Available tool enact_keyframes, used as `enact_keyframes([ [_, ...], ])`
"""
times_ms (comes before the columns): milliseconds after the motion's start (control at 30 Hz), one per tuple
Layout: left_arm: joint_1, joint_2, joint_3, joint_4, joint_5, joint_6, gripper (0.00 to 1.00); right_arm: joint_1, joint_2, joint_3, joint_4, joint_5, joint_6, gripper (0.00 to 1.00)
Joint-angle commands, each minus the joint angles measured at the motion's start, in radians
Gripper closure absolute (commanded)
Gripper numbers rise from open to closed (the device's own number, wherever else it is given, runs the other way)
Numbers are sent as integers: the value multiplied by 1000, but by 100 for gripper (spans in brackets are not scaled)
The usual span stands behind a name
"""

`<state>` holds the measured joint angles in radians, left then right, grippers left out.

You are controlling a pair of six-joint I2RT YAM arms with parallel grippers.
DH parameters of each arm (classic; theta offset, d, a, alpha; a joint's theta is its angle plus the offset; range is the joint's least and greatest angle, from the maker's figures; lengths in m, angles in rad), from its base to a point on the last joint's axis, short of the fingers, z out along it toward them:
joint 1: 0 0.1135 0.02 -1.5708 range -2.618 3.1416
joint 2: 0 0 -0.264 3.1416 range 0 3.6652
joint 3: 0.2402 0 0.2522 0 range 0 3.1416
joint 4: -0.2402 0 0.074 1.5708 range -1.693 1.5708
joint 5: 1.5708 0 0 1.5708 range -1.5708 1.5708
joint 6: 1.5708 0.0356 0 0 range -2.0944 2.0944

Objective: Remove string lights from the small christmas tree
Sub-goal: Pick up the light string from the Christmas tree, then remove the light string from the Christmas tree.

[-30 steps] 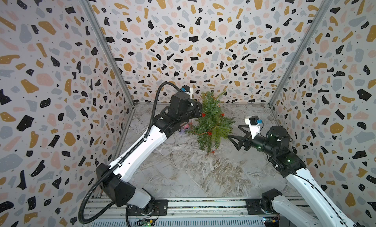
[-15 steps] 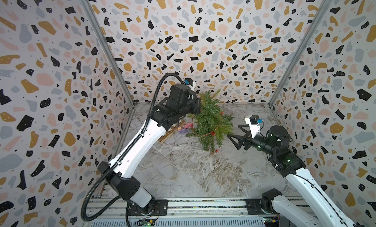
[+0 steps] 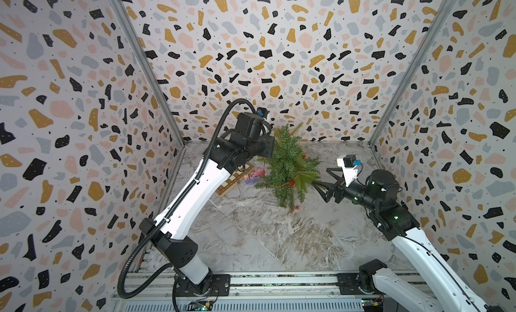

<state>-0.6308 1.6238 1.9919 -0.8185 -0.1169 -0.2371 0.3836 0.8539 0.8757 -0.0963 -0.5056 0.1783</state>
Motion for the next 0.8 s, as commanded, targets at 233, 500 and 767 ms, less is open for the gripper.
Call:
enact_keyframes([
  [233,-3,92,173,-64,-103,85,100,3,16,52,49,-4,29,0],
  [500,2,207,363,-109,-170,143,100,4,25,76,60,-1,41,0],
  [767,9,259,425,-54,-180,218,100,4,29,85,86,-2,60,0],
])
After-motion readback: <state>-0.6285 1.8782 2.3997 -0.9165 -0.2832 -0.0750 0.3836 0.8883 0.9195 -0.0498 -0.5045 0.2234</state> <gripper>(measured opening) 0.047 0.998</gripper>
